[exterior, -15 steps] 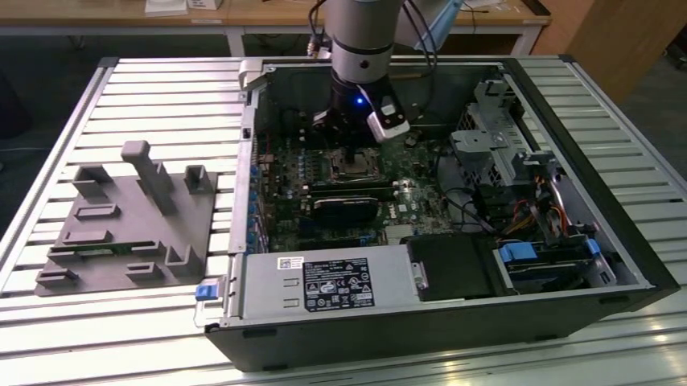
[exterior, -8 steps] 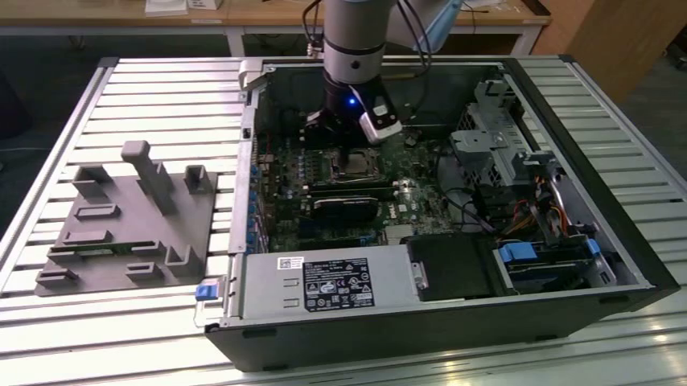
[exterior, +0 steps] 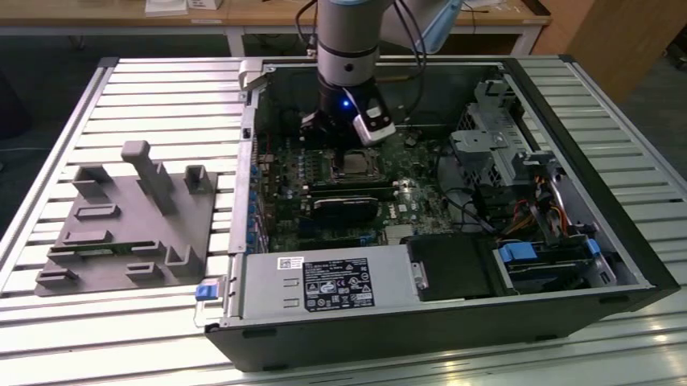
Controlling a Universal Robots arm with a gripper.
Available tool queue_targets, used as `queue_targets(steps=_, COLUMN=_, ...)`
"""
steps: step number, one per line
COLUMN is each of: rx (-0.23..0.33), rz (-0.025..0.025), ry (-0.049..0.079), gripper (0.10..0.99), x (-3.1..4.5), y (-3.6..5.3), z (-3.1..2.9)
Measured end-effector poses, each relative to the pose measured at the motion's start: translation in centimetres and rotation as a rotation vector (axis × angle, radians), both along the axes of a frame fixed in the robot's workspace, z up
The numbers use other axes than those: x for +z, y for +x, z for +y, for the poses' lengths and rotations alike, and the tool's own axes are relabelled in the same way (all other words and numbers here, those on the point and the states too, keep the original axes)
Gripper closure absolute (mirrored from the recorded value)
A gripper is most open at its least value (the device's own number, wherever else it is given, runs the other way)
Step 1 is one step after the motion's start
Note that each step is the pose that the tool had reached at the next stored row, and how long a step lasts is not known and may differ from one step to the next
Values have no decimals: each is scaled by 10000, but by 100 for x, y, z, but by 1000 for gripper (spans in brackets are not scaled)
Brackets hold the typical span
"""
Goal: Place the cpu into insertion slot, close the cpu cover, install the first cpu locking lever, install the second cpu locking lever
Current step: 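Close the cpu cover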
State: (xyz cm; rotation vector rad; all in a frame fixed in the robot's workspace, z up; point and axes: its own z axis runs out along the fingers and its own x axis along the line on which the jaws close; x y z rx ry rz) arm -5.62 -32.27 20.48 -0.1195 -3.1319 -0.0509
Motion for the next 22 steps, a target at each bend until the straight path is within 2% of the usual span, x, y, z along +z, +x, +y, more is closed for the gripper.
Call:
queue_targets(steps=14, rx=0, rz=0, ry=0, gripper=980, x=-47, y=-16, z=0)
queue_targets(steps=22, rx=0, rz=1, ry=-2, gripper=980, x=-46, y=34, z=-1)
